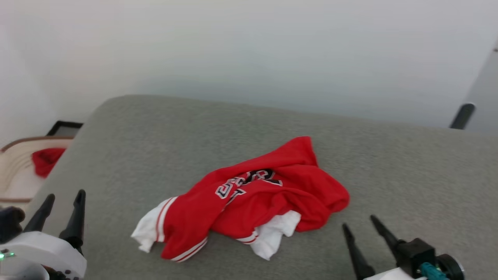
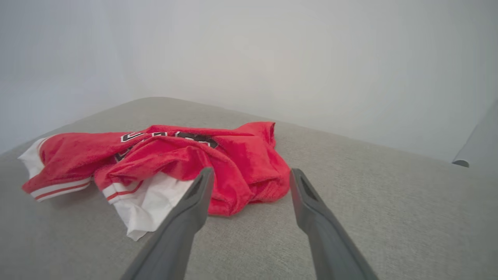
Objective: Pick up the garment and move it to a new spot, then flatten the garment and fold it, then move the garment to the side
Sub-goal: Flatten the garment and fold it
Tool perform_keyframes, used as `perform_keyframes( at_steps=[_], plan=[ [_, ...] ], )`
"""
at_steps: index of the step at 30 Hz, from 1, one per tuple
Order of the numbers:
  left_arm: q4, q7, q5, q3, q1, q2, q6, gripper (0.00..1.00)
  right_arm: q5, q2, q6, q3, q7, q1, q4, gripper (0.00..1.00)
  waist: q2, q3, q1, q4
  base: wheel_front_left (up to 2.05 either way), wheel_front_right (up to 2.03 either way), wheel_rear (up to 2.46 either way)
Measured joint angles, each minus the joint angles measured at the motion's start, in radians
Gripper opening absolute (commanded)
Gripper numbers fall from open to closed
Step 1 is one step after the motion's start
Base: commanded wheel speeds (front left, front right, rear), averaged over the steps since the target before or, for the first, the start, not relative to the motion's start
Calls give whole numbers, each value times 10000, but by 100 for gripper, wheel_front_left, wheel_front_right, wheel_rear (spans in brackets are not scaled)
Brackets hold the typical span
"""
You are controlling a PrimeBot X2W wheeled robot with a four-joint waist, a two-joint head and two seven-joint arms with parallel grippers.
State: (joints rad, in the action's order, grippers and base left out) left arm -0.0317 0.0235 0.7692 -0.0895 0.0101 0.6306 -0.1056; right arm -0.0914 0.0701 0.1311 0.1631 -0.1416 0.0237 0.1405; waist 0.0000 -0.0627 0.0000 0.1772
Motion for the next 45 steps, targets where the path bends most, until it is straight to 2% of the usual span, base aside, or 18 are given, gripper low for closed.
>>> perform_keyframes(
  at_steps=[10,20,27,33,42,43,44,45],
  plan=[
    [-303,-1348,-305,-182,-167,-648,136,100,-1147,771,0,1312,1611,-167,-40,100,0,36,0,1302,0,0,0],
    [-671,-1770,-357,-717,95,-1243,391,100,-1632,1202,0,1618,3143,-764,84,100,0,493,0,2378,0,0,0],
    [-1066,-2109,-431,-963,440,-1638,529,100,-1453,1246,0,1705,3916,-1189,602,100,0,1007,0,2887,0,0,0],
    [-1352,-2314,-443,-1124,638,-1916,637,100,-802,1076,0,1758,4243,-1523,1200,100,0,1335,0,3273,0,0,0],
    [-1599,-2456,-385,-1114,793,-2056,750,100,-313,1035,0,2242,5001,-2317,2299,100,0,1665,0,3557,0,0,0],
    [-1626,-2458,-385,-1118,801,-2057,750,100,-303,988,0,2268,5110,-2424,2420,37,0,1670,0,3562,0,0,0],
    [-1645,-2477,-384,-1114,804,-2057,752,100,-251,984,0,2322,5125,-2505,2487,0,0,1672,0,3558,0,0,0],
    [-1664,-2481,-360,-1114,805,-2059,773,100,-226,968,0,2334,5114,-2555,2550,0,0,1674,0,3548,0,0,0]
  ],
)
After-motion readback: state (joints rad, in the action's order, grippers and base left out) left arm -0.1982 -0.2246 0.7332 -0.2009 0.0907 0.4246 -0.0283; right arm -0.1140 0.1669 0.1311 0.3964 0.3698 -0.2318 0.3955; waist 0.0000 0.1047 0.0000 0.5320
